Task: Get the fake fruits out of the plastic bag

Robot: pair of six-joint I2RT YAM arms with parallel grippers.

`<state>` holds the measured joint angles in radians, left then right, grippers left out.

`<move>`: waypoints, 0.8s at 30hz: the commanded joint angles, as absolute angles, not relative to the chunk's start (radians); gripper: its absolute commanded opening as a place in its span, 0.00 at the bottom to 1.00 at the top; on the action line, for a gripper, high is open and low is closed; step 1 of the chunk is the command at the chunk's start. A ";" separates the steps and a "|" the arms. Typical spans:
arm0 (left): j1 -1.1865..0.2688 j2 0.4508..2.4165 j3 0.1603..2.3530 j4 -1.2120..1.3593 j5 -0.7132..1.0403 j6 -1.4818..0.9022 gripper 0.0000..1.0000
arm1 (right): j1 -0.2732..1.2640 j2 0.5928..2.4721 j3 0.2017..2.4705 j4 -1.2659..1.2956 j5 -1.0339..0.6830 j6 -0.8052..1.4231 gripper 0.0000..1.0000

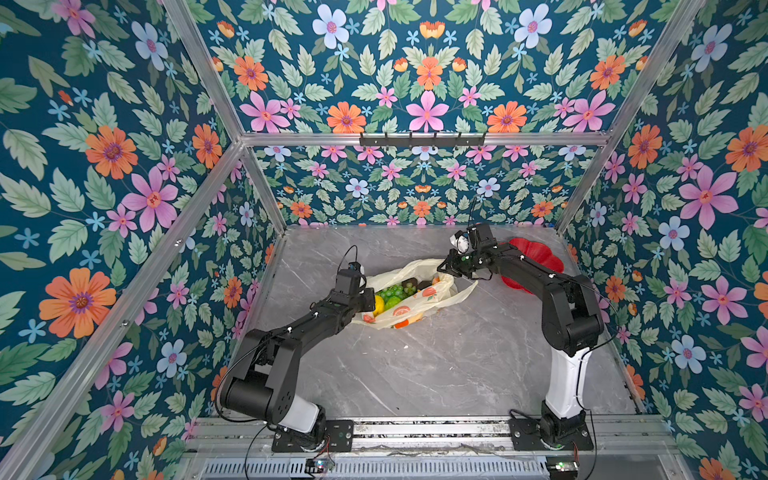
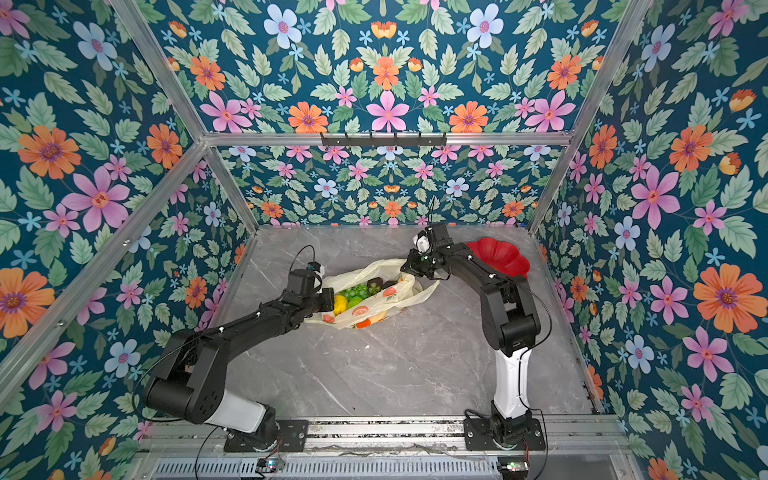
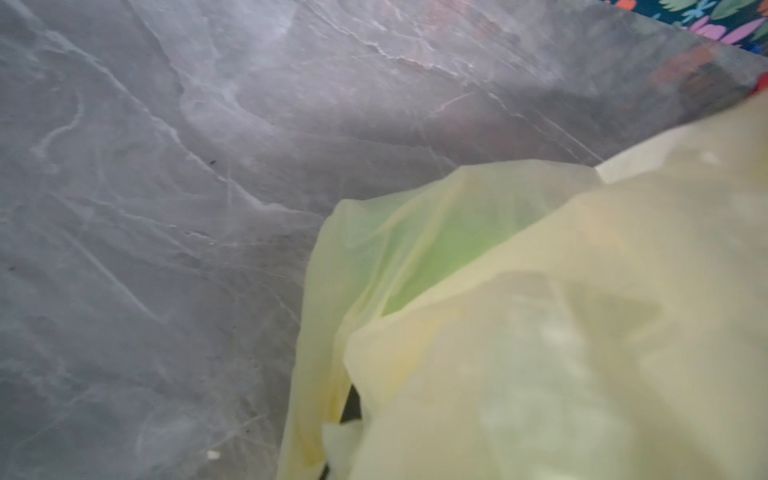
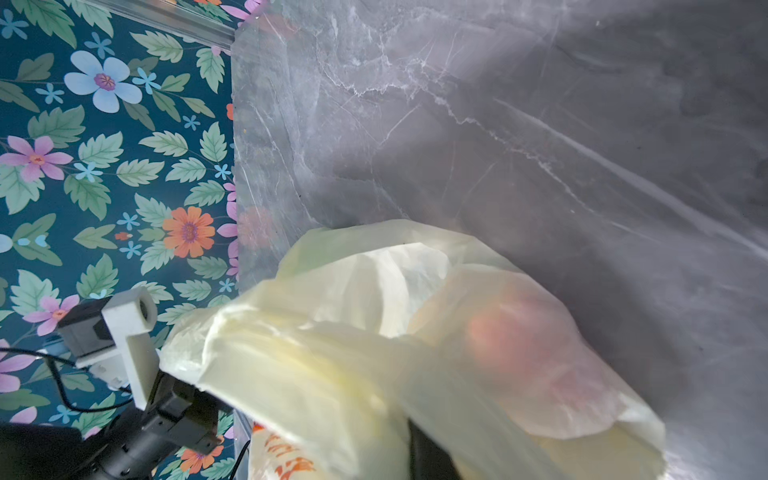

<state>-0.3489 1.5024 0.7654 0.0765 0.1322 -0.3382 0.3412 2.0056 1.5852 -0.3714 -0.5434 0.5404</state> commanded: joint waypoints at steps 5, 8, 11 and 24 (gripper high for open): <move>-0.351 1.504 0.775 0.056 0.121 -0.402 0.05 | 0.382 1.873 1.576 -0.554 -0.192 0.480 0.68; -0.354 1.494 0.765 0.058 0.095 -0.445 0.04 | 0.420 1.784 1.523 -0.585 -0.034 0.500 0.77; -0.360 1.488 0.755 0.070 0.089 -0.476 0.04 | 0.464 1.710 1.465 -0.604 0.103 0.529 0.83; -0.427 1.490 0.746 0.095 0.027 -0.535 0.03 | 0.596 1.803 1.440 -0.550 0.084 0.631 0.82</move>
